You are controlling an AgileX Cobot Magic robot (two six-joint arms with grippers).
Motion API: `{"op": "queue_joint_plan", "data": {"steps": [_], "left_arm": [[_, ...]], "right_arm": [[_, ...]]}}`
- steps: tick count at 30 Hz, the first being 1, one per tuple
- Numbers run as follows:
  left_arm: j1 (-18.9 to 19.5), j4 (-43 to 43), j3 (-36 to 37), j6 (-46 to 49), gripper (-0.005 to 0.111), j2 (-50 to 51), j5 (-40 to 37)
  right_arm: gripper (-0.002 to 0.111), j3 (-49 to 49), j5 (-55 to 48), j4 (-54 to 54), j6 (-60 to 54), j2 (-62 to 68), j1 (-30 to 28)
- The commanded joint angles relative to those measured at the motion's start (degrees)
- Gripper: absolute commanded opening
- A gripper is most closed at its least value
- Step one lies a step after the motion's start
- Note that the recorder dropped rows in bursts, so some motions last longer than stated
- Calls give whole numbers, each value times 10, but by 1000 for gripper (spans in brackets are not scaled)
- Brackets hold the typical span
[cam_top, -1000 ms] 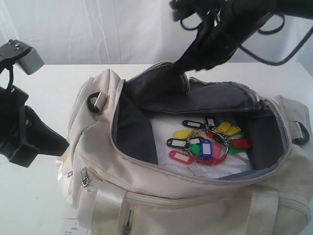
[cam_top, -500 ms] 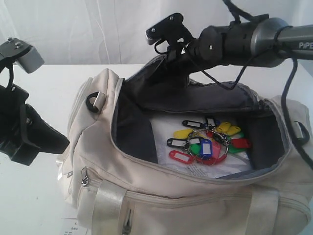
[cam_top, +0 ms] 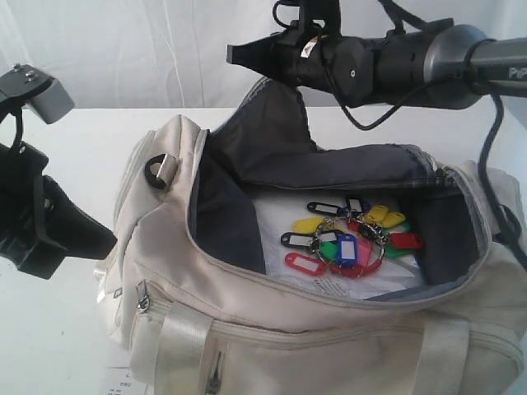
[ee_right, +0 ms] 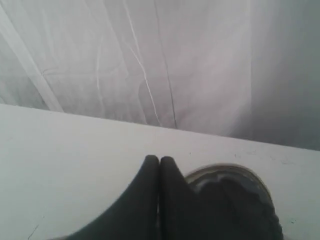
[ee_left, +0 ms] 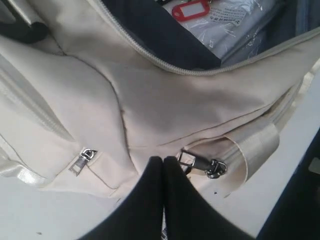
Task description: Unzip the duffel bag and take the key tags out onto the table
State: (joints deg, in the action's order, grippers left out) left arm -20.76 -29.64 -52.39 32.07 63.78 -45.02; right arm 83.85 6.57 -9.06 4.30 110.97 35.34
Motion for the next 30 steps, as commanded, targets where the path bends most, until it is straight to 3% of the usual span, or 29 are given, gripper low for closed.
{"op": "queue_joint_plan", "data": {"steps": [1, 9, 20, 24, 30], "left_arm": [[0, -11, 3, 1, 0, -5, -12], [0, -11, 3, 1, 0, -5, -12], [0, -11, 3, 14, 0, -5, -17], [0, -11, 5, 48, 0, -5, -9], [0, -15, 65, 76, 0, -5, 81]], "right_arm": [[0, 0, -81, 11, -43, -58, 1], [0, -14, -266, 12, -82, -195, 1], [0, -241, -210, 12, -86, -456, 1], [0, -330, -239, 11, -84, -535, 1], [0, -425, -286, 12, -69, -657, 1]]}}
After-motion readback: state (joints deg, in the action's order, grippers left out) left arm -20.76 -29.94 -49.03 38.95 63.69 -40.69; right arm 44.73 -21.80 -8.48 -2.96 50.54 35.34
